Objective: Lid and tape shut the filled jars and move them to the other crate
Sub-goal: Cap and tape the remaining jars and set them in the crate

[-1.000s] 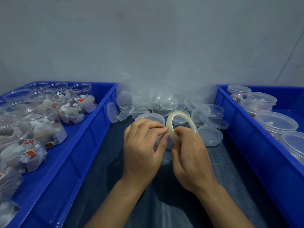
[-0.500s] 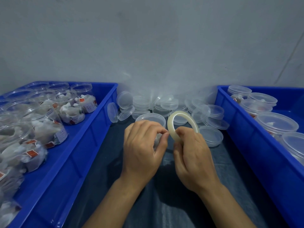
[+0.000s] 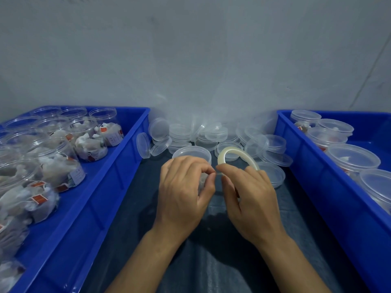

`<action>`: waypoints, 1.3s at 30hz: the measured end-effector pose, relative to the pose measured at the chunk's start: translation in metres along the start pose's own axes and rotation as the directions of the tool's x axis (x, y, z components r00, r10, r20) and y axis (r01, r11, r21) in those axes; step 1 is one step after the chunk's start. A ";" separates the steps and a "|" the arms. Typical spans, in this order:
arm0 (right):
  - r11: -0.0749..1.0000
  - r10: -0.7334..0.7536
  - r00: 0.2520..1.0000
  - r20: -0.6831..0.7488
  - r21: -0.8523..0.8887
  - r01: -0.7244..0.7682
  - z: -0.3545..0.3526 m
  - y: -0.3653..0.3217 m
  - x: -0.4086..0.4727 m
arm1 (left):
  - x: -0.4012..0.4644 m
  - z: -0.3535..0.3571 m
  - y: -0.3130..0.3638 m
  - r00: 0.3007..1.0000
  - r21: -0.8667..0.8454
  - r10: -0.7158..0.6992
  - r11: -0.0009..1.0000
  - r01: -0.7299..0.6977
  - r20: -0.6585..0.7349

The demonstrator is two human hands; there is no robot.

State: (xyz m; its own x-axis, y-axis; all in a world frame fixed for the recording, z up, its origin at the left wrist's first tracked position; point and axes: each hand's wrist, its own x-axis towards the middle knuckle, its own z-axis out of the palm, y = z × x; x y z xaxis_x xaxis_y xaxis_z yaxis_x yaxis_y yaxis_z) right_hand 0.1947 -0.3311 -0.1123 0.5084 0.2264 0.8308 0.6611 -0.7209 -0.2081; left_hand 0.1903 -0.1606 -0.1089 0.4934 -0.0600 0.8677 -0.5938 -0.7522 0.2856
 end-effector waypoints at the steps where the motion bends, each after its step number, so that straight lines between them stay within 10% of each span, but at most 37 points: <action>1: 1.000 0.001 1.000 0.005 -0.016 -0.001 0.000 0.001 0.000 | 0.000 0.000 0.000 1.000 0.001 0.002 1.000 -0.002 0.003; 17: 0.989 0.137 0.989 -0.058 0.054 -0.134 -0.001 0.006 0.000 | 0.001 -0.003 0.001 0.994 -0.091 -0.105 0.991 0.103 -0.011; 39: 0.989 0.058 0.998 0.017 -0.134 -0.055 -0.005 -0.002 0.001 | 0.007 -0.013 -0.001 0.986 0.041 0.109 0.993 -0.115 0.125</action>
State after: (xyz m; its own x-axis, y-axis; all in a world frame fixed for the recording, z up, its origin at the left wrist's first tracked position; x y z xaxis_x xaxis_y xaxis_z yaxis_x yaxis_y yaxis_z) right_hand 0.1912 -0.3325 -0.1079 0.5550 0.1957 0.8085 0.5524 -0.8134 -0.1824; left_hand 0.1863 -0.1517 -0.0974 0.5013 -0.2233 0.8360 -0.6203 -0.7664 0.1672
